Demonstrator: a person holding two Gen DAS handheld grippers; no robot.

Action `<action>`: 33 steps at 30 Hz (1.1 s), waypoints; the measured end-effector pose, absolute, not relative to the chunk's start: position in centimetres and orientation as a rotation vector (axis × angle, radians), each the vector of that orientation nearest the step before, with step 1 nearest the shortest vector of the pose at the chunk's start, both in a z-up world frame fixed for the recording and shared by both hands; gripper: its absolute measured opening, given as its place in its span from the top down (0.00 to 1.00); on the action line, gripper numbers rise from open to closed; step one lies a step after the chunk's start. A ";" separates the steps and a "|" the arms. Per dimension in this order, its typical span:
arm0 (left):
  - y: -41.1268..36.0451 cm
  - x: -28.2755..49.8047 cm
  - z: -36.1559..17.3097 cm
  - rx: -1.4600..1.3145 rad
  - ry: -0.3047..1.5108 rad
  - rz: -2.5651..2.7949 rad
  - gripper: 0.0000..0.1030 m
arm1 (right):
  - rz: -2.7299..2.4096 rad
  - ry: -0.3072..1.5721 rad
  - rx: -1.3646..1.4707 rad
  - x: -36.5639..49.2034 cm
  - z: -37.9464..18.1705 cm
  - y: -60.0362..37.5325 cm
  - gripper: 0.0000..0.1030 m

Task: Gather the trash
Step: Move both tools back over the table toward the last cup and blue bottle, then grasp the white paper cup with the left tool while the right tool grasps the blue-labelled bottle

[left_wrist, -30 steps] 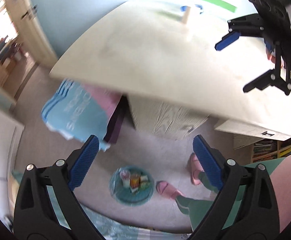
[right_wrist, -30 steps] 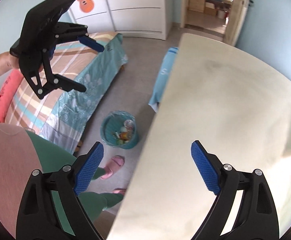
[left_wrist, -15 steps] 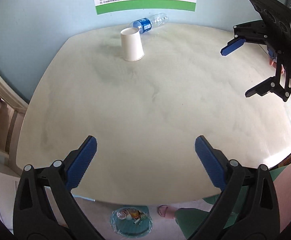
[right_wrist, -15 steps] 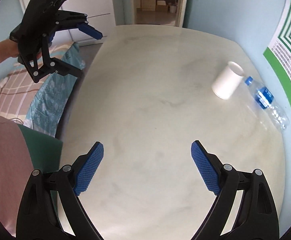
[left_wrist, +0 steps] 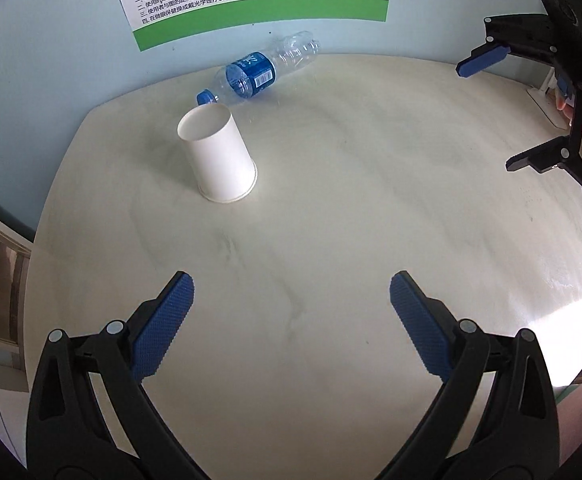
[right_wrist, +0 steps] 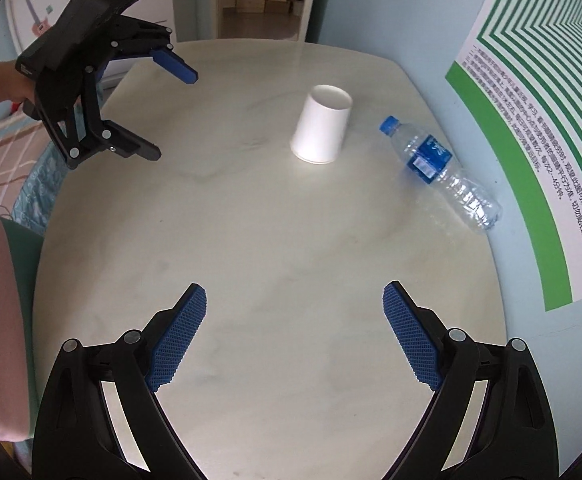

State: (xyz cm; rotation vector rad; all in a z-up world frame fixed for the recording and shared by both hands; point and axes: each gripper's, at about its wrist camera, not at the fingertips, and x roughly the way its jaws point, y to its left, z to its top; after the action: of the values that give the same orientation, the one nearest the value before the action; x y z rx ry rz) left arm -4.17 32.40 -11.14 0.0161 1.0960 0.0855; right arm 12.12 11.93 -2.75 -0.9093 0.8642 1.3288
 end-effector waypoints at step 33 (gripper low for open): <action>43.0 10.4 -17.6 -0.091 1.118 -0.099 0.43 | 1.417 0.677 -1.229 31.1 -13.7 30.5 0.13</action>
State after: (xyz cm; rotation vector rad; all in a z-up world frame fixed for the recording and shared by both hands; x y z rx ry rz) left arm 10.43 42.99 -17.64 -0.0910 1.1176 -0.0991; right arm 31.13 30.50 -13.71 -1.2293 0.6774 1.4169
